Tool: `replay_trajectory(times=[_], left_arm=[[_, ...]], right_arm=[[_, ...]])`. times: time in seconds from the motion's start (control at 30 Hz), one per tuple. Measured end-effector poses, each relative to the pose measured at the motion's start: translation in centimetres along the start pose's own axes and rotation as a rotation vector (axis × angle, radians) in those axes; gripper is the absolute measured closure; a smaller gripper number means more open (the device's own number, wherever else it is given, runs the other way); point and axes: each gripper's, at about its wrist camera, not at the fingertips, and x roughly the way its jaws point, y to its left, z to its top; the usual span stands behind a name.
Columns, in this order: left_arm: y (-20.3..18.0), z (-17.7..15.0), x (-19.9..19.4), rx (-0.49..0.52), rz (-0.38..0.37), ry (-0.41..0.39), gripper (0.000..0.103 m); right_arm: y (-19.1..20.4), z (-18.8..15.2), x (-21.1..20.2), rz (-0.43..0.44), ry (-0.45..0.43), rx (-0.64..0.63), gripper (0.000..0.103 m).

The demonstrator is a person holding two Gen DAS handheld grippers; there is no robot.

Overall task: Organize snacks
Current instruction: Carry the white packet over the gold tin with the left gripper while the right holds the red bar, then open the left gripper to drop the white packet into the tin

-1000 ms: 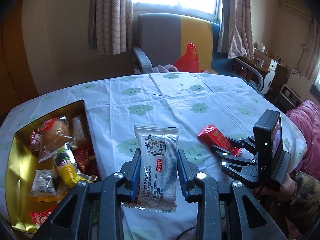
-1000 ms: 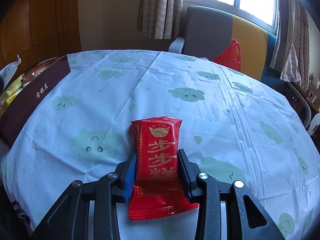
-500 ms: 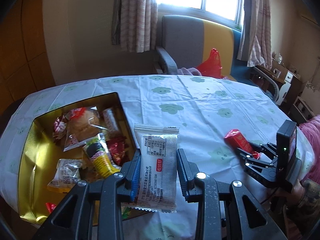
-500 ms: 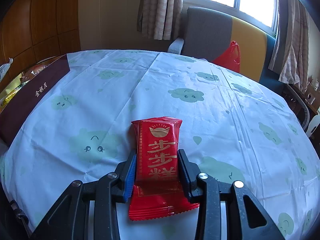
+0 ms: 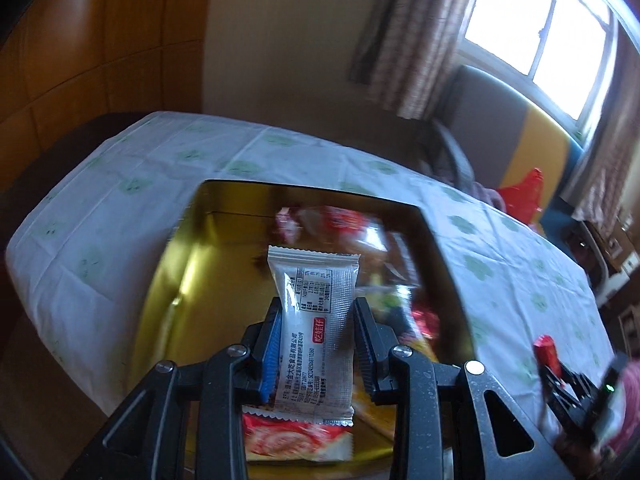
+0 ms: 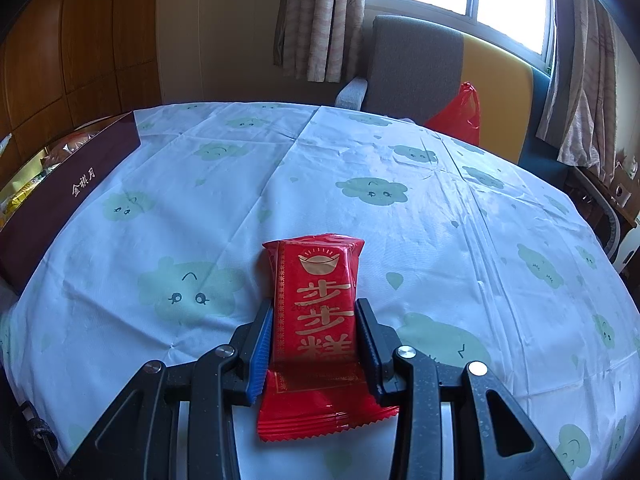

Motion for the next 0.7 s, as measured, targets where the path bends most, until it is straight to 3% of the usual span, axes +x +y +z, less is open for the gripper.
replay_trajectory(times=[0.43,0.7], left_arm=[[1.6,2.8,8.5,-0.024,0.076,0.13,0.067],[1.5,1.1,6.5,-0.018,0.131,0.074,0.065]], right_arm=[[0.0,0.0,0.0,0.003,-0.002,0.004,0.064],[0.0,0.1,-0.1,0.003,-0.004,0.005,0.064]])
